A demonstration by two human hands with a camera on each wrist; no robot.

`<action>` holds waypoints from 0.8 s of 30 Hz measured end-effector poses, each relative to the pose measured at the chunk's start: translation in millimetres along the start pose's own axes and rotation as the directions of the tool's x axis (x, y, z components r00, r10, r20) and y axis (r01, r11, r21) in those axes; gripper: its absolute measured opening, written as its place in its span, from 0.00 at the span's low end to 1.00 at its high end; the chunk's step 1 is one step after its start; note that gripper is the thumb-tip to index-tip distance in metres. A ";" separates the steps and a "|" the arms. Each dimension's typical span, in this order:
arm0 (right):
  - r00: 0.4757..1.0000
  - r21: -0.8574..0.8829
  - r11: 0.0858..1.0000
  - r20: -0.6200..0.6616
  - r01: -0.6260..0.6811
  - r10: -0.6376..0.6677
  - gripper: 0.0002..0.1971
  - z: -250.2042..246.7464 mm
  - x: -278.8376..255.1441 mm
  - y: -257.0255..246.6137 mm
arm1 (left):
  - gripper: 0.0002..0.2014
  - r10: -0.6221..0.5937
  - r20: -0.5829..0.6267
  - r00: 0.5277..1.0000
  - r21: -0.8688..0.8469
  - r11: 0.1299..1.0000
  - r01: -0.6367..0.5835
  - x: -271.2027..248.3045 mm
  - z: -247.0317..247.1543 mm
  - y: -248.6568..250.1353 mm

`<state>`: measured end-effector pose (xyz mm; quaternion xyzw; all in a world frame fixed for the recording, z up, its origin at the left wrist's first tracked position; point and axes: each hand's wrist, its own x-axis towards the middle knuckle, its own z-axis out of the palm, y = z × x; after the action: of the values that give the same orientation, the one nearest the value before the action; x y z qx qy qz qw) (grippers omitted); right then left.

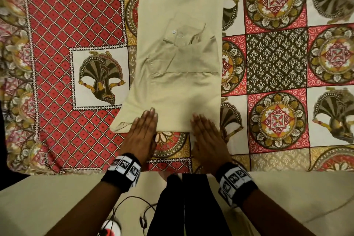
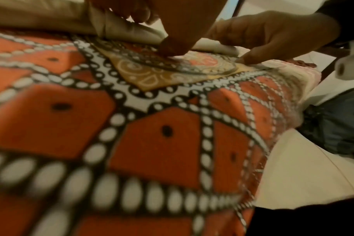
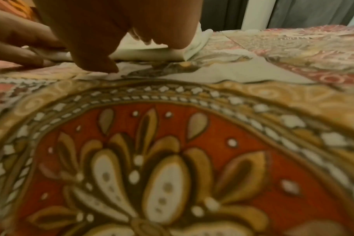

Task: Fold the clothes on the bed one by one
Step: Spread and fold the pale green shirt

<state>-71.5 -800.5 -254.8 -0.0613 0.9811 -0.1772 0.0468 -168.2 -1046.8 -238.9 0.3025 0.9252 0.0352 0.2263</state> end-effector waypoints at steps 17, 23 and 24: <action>0.998 0.237 0.971 0.068 -0.016 0.000 0.19 -95.9 -21.5 2.0 | 0.31 0.084 0.283 0.955 -0.170 0.985 -0.037 -29.0 -123.6 18.9; 0.962 0.454 0.887 0.268 -0.084 -0.046 0.18 -191.2 -42.5 -8.5 | 0.13 0.196 0.324 0.925 -0.525 0.851 0.004 -70.8 -207.5 23.8; 0.961 0.509 0.853 0.274 -0.117 -0.031 0.16 -202.0 -35.8 -2.6 | 0.10 0.205 0.347 0.915 -0.542 0.840 0.017 -65.7 -216.7 19.4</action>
<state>-58.9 -728.9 -62.9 -0.0479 0.8816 -0.4248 0.1999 -206.0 -1053.3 -14.9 0.2744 0.7979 0.2413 0.4794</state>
